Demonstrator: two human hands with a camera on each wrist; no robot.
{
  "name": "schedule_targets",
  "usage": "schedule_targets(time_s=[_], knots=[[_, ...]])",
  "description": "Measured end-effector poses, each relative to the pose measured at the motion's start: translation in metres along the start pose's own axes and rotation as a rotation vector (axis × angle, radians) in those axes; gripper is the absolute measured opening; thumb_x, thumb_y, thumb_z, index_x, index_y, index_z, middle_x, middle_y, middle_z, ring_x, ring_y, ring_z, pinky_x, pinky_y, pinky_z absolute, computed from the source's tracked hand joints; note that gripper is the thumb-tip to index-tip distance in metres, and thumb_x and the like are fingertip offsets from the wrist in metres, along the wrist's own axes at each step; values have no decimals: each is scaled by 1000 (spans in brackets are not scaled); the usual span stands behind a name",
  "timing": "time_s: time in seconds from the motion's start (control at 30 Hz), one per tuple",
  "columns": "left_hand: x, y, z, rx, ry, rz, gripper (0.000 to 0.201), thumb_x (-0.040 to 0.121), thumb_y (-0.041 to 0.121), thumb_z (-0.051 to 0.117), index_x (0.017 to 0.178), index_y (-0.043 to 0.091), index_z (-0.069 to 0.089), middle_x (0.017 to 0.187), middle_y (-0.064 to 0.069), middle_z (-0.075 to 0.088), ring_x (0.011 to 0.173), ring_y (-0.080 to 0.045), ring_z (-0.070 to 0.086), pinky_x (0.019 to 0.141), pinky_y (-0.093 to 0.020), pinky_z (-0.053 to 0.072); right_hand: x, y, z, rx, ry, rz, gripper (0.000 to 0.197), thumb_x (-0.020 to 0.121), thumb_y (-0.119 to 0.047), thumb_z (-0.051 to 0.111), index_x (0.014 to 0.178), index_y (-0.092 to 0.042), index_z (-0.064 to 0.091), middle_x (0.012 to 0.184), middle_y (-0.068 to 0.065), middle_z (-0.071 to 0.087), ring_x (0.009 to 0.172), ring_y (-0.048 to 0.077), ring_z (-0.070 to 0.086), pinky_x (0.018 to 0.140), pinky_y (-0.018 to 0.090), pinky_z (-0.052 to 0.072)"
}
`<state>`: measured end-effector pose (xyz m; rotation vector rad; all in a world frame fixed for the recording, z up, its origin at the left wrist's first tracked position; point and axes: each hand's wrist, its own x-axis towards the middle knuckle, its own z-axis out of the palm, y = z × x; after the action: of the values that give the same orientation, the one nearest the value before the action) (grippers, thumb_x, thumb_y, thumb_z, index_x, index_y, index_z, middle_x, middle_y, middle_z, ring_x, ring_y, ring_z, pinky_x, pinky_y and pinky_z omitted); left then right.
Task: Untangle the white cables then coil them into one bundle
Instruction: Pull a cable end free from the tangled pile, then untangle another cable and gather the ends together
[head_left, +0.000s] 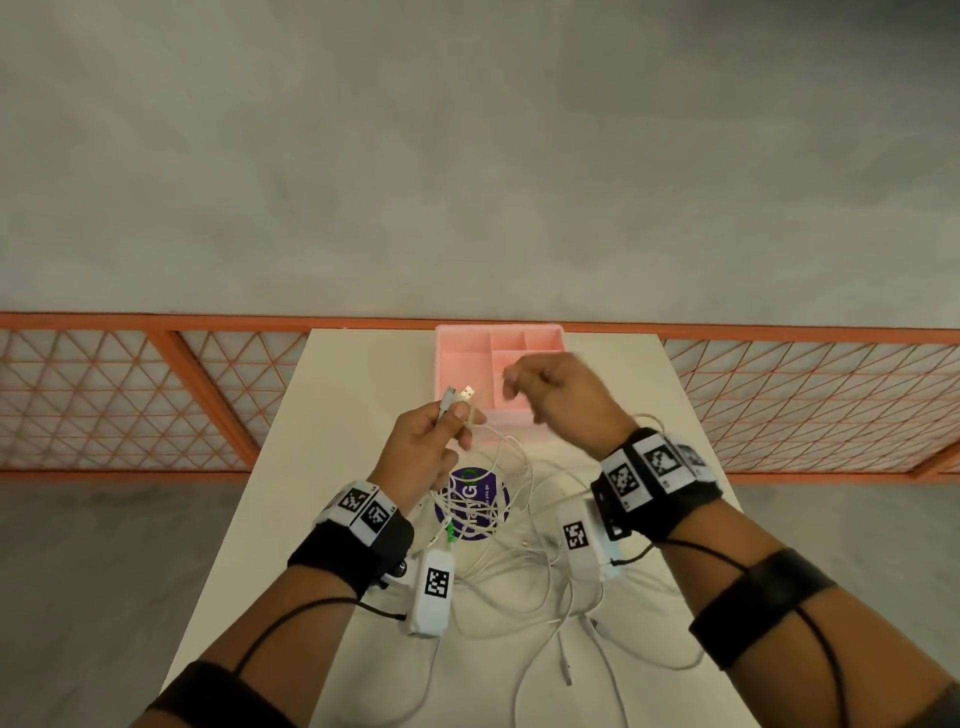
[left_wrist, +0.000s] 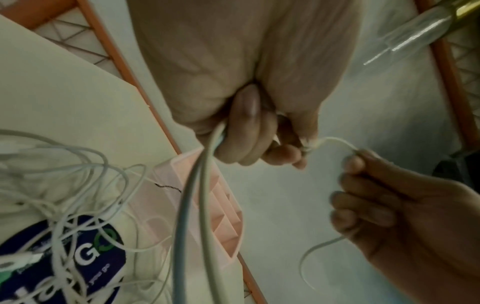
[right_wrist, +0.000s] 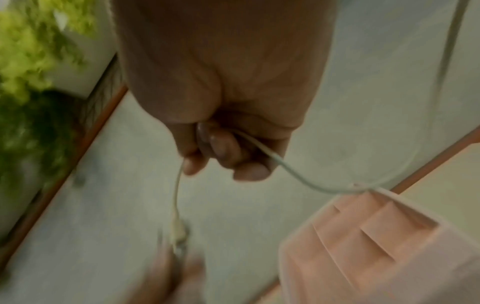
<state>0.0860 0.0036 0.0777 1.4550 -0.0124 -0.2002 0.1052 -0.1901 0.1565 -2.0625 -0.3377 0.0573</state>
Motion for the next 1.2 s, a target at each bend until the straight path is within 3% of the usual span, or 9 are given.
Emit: schedule_targets(time_s=[0.17, 0.37, 0.57, 0.67, 0.83, 0.93, 1.03, 1.13, 1.2], knots=[[-8, -22, -19, 33, 4, -82, 31, 101, 33, 54, 94, 7, 71, 63, 0, 42, 43, -9, 25, 42, -19, 20, 15, -10, -59, 283, 321, 2, 32, 101, -18, 51, 72, -10, 65, 44, -8, 43, 41, 16, 36, 46, 27, 34], [-9, -15, -1, 47, 77, -19, 33, 102, 32, 52, 87, 9, 71, 68, -3, 51, 43, -9, 27, 41, -20, 23, 5, 9, -64, 216, 208, 113, 31, 102, -17, 48, 81, -6, 68, 45, -12, 40, 43, 13, 32, 47, 27, 30], [3, 9, 35, 66, 144, 163, 28, 104, 25, 49, 98, 12, 72, 90, -3, 69, 41, -6, 31, 45, -22, 25, -15, 26, -15, 194, -115, 204, 27, 101, -13, 47, 92, 0, 68, 51, -4, 42, 47, 12, 36, 48, 25, 35], [6, 7, 43, 234, 115, 206, 28, 104, 22, 49, 93, 10, 72, 72, 10, 67, 42, 4, 46, 49, -16, 32, -21, 28, -3, 251, -188, 192, 25, 102, -15, 49, 94, 2, 66, 55, 2, 42, 50, 14, 38, 50, 23, 38], [1, -10, 31, 119, 153, 72, 39, 105, 29, 45, 72, 13, 55, 49, 8, 36, 39, -7, 28, 43, -21, 23, -18, 49, -26, 155, 23, 233, 23, 102, -11, 46, 90, -4, 65, 53, 6, 54, 48, 17, 48, 56, 26, 43], [-5, -14, 14, -5, 214, -59, 37, 106, 29, 43, 72, 16, 47, 49, 8, 33, 39, -8, 24, 41, -17, 19, -21, 95, -70, -37, 257, 402, 16, 97, -12, 51, 89, -12, 65, 62, 7, 64, 62, 25, 61, 66, 34, 45], [-7, -15, 0, -218, 287, -168, 30, 99, 14, 41, 69, 17, 43, 47, 8, 31, 37, -7, 23, 40, -14, 17, -40, 146, -114, -164, 390, 674, 19, 92, -5, 55, 108, -5, 66, 89, 10, 69, 90, 32, 67, 78, 38, 50], [-8, -17, -5, -420, 300, -220, 25, 91, 11, 36, 67, 18, 41, 49, 7, 30, 37, -7, 22, 38, -13, 15, -74, 182, -135, -140, 391, 909, 32, 99, -9, 48, 123, 9, 58, 87, 15, 63, 69, 26, 60, 60, 31, 49], [-8, -19, -3, -505, 281, -225, 26, 91, 11, 34, 68, 18, 41, 49, 6, 30, 36, -6, 22, 38, -14, 14, -98, 198, -133, -120, 328, 1032, 35, 99, -7, 48, 129, 10, 53, 92, 18, 62, 70, 26, 60, 65, 35, 52]])
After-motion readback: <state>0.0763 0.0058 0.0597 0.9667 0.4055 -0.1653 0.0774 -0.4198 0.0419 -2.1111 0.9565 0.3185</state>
